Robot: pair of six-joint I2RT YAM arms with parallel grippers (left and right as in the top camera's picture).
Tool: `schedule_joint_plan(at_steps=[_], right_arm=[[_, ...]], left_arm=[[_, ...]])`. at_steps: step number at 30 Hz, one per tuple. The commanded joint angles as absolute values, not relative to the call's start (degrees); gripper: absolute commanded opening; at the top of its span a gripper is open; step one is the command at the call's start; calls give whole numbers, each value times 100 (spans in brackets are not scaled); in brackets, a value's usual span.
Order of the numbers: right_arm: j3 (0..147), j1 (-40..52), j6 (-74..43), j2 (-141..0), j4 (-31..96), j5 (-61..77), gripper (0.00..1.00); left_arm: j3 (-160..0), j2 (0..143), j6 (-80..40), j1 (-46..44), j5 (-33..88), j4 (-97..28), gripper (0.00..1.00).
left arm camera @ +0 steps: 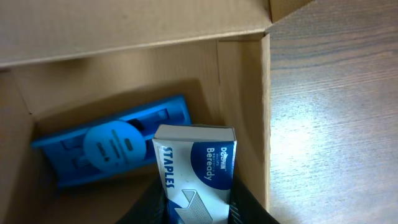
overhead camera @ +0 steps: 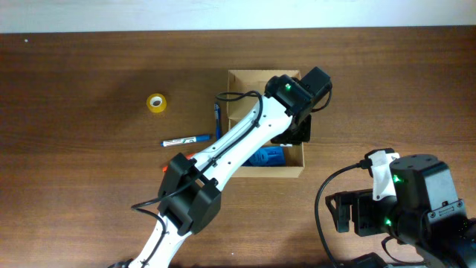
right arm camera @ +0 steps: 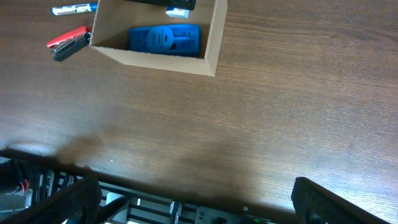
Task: Pack container
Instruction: 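Carry the staples box into the cardboard box and release it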
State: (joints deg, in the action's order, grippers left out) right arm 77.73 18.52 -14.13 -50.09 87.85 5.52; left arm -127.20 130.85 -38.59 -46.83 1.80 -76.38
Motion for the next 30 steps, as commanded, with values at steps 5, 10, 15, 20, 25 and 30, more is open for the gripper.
schedule_joint_plan(at_steps=[5, 10, 15, 20, 25, 30], right_arm=[[7832, 1885, -1391, -4987, 8768, 580, 99], [7832, 1885, -1391, -4987, 8768, 580, 99], [7832, 1885, -1389, -4987, 8768, 578, 99], [7832, 1885, -1389, -4987, 8766, 552, 99], [7832, 1885, -1391, -4987, 8766, 556, 99], [7832, 1885, -1389, -4987, 8768, 556, 99]], left_arm=[[-12560, 13159, -3994, -4960, 329, -7585, 20], [-12558, 13334, -4329, -5054, 395, -7612, 18], [-12558, 13371, -4584, -5052, 410, -7658, 13], [-12558, 13371, -4650, -5052, 410, -7673, 15], [-12558, 13371, -4646, -5052, 410, -7673, 35], [-12560, 13371, -4619, -5046, 412, -7671, 53]])
